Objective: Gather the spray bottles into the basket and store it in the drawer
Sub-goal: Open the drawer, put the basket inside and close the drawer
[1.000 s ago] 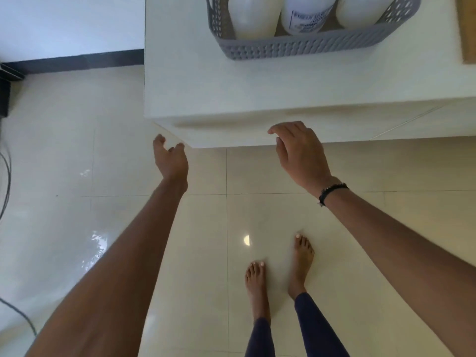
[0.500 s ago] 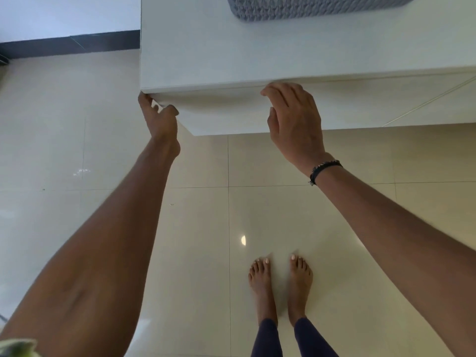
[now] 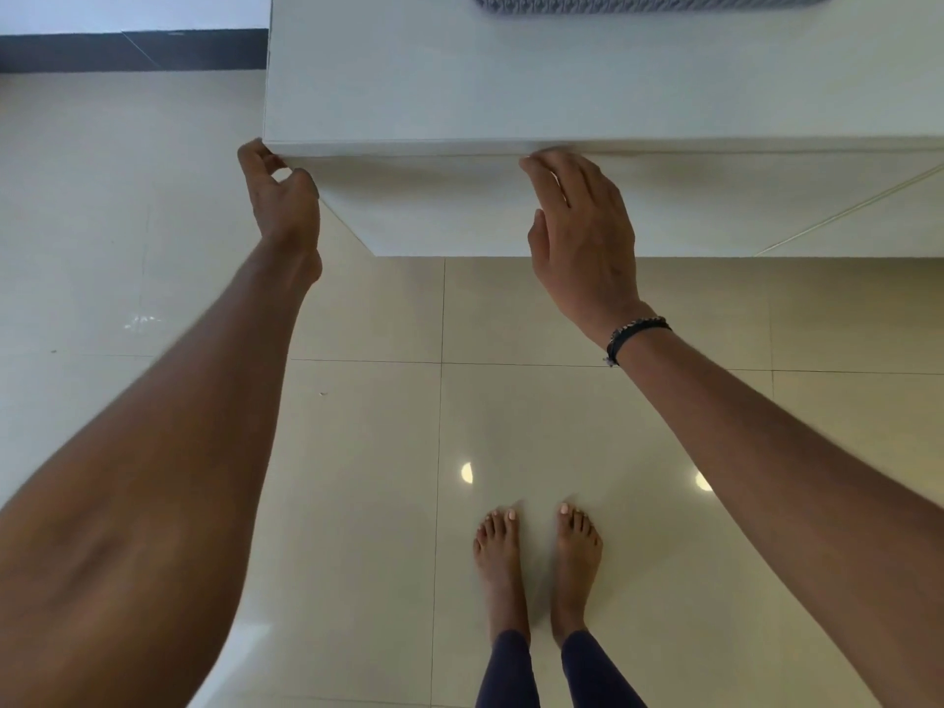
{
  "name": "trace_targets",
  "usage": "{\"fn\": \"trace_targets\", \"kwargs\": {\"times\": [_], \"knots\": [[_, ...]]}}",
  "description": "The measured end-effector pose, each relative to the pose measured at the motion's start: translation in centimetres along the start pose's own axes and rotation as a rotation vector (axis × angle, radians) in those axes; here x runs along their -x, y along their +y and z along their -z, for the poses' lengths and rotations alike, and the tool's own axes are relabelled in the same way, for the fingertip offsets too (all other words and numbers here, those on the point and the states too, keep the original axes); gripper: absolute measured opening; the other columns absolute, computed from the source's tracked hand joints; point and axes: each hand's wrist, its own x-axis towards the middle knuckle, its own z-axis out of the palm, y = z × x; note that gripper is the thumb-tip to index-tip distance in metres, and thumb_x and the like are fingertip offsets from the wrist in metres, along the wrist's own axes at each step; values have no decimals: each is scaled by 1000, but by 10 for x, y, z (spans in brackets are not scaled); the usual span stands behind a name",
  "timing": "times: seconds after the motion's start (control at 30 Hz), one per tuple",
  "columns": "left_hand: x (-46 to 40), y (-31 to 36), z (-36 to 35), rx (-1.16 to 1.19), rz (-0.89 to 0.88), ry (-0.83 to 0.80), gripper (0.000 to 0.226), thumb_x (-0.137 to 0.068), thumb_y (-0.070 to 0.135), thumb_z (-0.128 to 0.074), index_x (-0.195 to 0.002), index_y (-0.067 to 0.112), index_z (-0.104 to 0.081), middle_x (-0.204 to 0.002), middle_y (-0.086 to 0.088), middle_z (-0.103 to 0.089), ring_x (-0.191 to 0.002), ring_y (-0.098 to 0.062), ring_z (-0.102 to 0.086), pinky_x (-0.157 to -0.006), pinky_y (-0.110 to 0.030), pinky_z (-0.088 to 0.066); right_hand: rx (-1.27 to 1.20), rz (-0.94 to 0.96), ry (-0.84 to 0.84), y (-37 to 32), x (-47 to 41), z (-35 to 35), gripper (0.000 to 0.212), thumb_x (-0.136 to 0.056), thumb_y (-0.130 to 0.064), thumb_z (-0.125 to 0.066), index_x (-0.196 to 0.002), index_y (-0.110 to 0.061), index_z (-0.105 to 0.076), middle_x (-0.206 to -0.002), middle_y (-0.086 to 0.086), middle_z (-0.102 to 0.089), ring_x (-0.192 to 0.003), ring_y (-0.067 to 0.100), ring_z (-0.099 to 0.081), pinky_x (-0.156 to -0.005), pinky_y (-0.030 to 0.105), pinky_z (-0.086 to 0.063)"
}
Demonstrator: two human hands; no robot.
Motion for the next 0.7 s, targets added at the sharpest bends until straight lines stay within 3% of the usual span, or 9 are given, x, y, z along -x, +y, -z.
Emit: {"fn": "trace_targets", "kwargs": {"times": [0.13,0.23,0.3,0.37,0.4,0.5,0.53,0.57,0.7], "knots": [[-14,-39,-36,306,186,32,115,-60,25,-87,-149,18,-15,-150,-9,-30,-137,-27,-33,-113,-36,-22,9,-18,-3,2,3,1,49,-84,-4,-49,-133,-9,-49,-132,5,-54,-124,22,-48,-106,29,-33],[-15,-42,-30,-15,-44,204,117,-61,23,-87,-150,17,-12,-150,-10,-31,-137,-28,-34,-113,-37,-24,30,-19,-16,4,8,4,51,-84,-5,-50,-135,-9,-47,-135,5,-52,-126,22,-47,-108,30,-33],[-5,-46,-73,-48,-137,176,130,-58,21,-89,-151,17,2,-151,-11,-30,-138,-29,-34,-113,-38,-26,31,-24,-21,7,11,6,52,-85,-5,-51,-136,-9,-46,-137,6,-51,-128,23,-46,-110,31,-34],[-14,-31,10,-69,-217,401,146,-48,19,-93,-150,17,12,-144,-11,-40,-132,-28,-42,-109,-40,-38,30,-27,-18,10,15,9,49,-87,-5,-52,-136,-8,-46,-136,7,-53,-127,24,-48,-110,32,-36],[-28,-16,101,-70,-246,585,143,-47,17,-92,-152,14,4,-137,-11,-48,-124,-27,-48,-102,-43,-47,32,-27,-24,11,17,10,47,-89,-7,-52,-135,-7,-47,-134,9,-54,-125,25,-49,-110,33,-37],[-57,86,394,273,-219,859,60,-68,6,-54,-127,10,-44,-126,-8,-51,-114,-29,-47,-90,-46,-48,35,-23,-57,14,28,17,43,-91,-13,-55,-133,-6,-48,-127,11,-58,-119,28,-53,-109,35,-38],[-59,104,430,373,-62,973,54,-69,8,-50,-123,13,-48,-129,-6,-50,-119,-28,-46,-95,-42,-44,30,-24,-61,16,32,21,43,-91,-14,-57,-132,-5,-49,-125,11,-59,-118,28,-54,-107,35,-39],[-34,105,434,357,-100,1065,52,-72,11,-51,-123,14,-50,-132,-6,-50,-124,-25,-45,-100,-38,-39,22,-27,-67,17,36,25,43,-89,-15,-60,-130,-5,-50,-124,11,-60,-117,28,-54,-106,35,-39],[2,152,374,84,-622,683,48,-86,33,-58,-129,14,-50,-134,-3,-54,-126,-21,-47,-109,-33,-31,32,-30,-111,28,53,47,50,-88,-23,-63,-131,-4,-49,-126,13,-58,-118,29,-52,-107,37,-38]]}}
